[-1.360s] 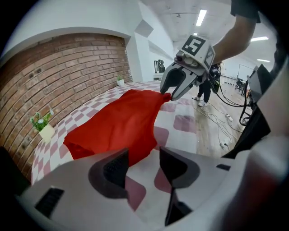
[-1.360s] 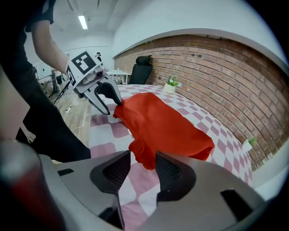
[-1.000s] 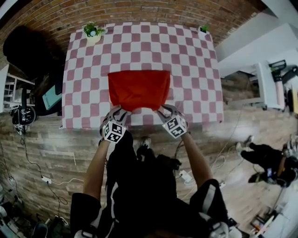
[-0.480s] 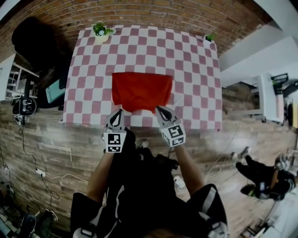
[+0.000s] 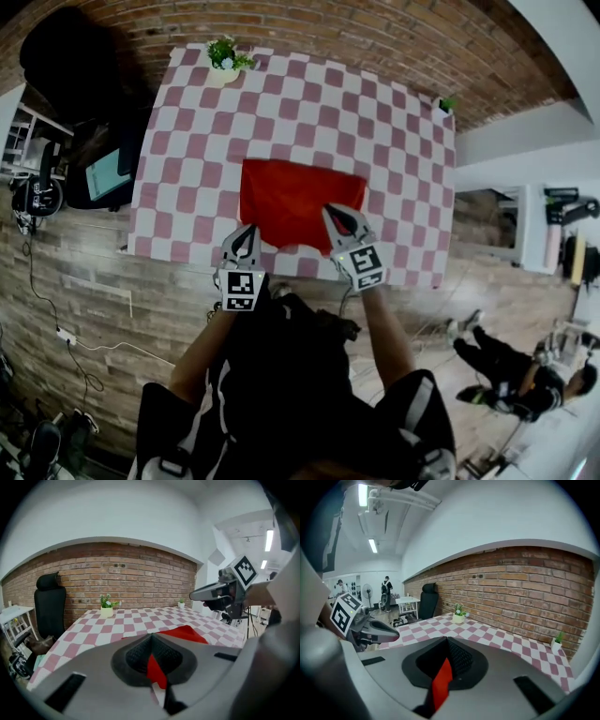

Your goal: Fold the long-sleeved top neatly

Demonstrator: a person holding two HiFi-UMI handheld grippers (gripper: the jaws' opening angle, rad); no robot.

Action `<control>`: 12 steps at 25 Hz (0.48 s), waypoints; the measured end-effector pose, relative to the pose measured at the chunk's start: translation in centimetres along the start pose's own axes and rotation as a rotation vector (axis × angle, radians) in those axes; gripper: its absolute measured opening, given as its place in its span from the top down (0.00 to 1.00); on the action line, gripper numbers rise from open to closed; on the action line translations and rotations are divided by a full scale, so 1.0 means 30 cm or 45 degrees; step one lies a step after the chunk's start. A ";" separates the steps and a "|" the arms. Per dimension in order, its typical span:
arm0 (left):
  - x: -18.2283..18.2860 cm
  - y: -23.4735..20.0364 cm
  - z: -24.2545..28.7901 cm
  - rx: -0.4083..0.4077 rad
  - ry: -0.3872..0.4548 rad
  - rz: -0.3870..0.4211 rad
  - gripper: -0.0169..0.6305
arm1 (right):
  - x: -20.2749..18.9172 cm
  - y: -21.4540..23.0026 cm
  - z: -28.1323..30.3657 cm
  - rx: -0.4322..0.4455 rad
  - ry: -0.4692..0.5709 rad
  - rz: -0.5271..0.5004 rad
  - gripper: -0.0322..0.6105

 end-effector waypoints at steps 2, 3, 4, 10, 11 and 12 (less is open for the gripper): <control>0.000 -0.020 0.021 -0.021 -0.020 -0.028 0.97 | 0.044 0.008 0.055 0.032 -0.013 -0.031 0.94; 0.000 -0.031 0.030 -0.025 -0.027 -0.038 0.97 | 0.065 0.007 0.084 0.053 -0.020 -0.048 0.94; -0.001 -0.041 0.039 -0.024 -0.033 -0.055 0.96 | 0.082 0.005 0.114 0.079 -0.030 -0.065 0.94; -0.057 -0.034 0.101 -0.056 -0.130 -0.207 0.74 | 0.122 -0.023 0.305 0.322 -0.154 -0.182 0.93; -0.076 -0.031 0.117 -0.052 -0.166 -0.219 0.66 | 0.120 -0.026 0.342 0.362 -0.158 -0.200 0.92; -0.096 -0.028 0.131 -0.041 -0.201 -0.231 0.61 | 0.115 -0.030 0.377 0.399 -0.172 -0.227 0.88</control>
Point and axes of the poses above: the fingertips, and each gripper's own axes: z forward along the fingers, y to its right, x out of its top, the point moved 1 cm from there along -z, backward along the fingers, and after that the axes turned 1 degree about -y, right-handed, at the moved point
